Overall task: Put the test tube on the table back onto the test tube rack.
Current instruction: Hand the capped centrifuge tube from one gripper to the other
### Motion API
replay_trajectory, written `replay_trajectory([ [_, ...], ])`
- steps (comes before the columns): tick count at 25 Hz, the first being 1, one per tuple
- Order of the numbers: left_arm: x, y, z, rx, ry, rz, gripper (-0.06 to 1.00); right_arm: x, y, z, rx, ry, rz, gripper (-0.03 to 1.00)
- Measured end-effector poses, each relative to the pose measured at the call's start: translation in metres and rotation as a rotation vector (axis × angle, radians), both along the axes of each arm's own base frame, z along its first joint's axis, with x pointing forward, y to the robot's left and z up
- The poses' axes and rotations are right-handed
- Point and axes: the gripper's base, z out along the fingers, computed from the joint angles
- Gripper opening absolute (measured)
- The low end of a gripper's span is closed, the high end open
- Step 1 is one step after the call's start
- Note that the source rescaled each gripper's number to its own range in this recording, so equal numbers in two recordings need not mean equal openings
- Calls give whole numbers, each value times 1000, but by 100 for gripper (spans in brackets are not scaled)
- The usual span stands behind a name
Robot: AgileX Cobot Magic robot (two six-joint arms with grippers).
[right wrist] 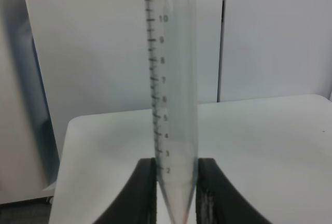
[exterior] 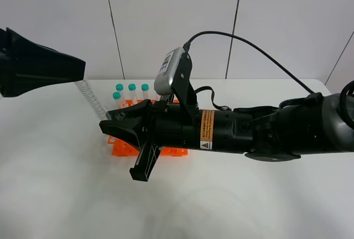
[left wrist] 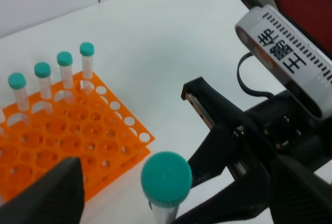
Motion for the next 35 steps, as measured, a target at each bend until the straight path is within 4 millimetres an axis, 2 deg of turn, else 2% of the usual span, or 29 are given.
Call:
replay_trajectory([
  [8, 2, 1, 2, -19, -15, 22, 95, 0, 0, 0, 0, -4, 2, 0],
  [16, 22, -7, -12, -17, 62, 19, 95, 0, 0, 1, -1, -6, 3, 0],
  [22, 22, -7, -11, -12, 54, 17, 95, 0, 0, 1, -1, -6, 3, 0],
  [24, 22, -7, -11, -12, 54, 17, 92, 0, 0, 1, -1, -6, 3, 0],
  [25, 22, -7, -11, -12, 54, 17, 87, 0, 0, 1, -1, -6, 3, 0],
  [32, 22, -7, -12, 10, 34, 2, 24, 0, 0, 1, -1, -6, 3, 0],
  [35, 22, -7, -12, 19, 30, -6, 2, 0, 0, 1, -1, -6, 3, 0],
])
